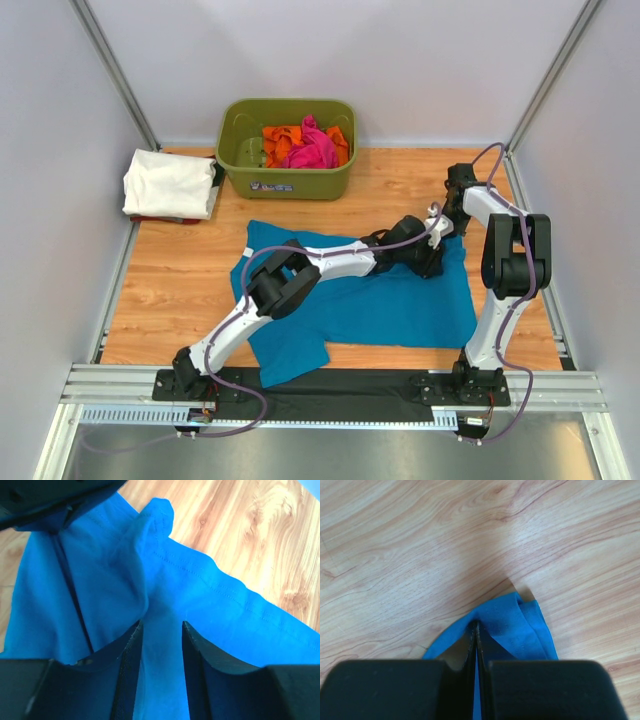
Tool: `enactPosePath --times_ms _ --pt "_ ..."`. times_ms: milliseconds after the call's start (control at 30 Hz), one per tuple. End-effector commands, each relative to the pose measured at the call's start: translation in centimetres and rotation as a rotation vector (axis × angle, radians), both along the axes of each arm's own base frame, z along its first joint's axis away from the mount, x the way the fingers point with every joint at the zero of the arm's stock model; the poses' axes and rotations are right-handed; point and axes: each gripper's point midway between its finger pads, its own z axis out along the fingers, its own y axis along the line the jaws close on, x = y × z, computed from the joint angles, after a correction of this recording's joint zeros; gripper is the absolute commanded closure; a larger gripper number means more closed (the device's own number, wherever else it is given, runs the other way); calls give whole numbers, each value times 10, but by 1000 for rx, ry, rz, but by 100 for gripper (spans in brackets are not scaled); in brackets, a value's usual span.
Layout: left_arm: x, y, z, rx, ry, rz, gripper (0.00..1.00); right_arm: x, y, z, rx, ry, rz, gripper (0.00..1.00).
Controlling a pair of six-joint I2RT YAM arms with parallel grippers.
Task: Fold and stack the t-shirts
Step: Fold the tshirt
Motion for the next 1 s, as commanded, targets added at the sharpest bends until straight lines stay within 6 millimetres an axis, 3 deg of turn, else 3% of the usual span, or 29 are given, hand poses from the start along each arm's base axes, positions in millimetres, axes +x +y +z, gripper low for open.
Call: enactPosePath --times_ms 0,200,400,533,567,833,867,900,933,967 --pt "6 -3 53 -59 -81 10 55 0 -3 -11 -2 17 -1 100" --pt "10 -4 77 -96 -110 39 55 0 -3 -13 3 21 -1 100" --pt "15 -10 77 -122 -116 46 55 1 -3 -14 2 20 1 100" --pt "23 -17 61 -108 -110 61 53 1 -2 -16 9 24 1 100" --pt "25 -17 49 -92 -100 66 53 1 -1 -16 10 26 3 100" --pt "35 -23 43 -108 -90 82 41 1 -1 -21 9 35 6 100" --pt "38 -23 33 -98 -77 88 42 2 -2 -20 8 34 4 100" --pt "39 -25 37 -101 -69 76 43 2 -1 -20 10 36 9 100" --pt "39 -25 24 -82 -50 72 45 3 0 -20 14 32 9 100" --pt "38 -26 26 -82 -48 66 52 2 0 -20 15 34 11 100"
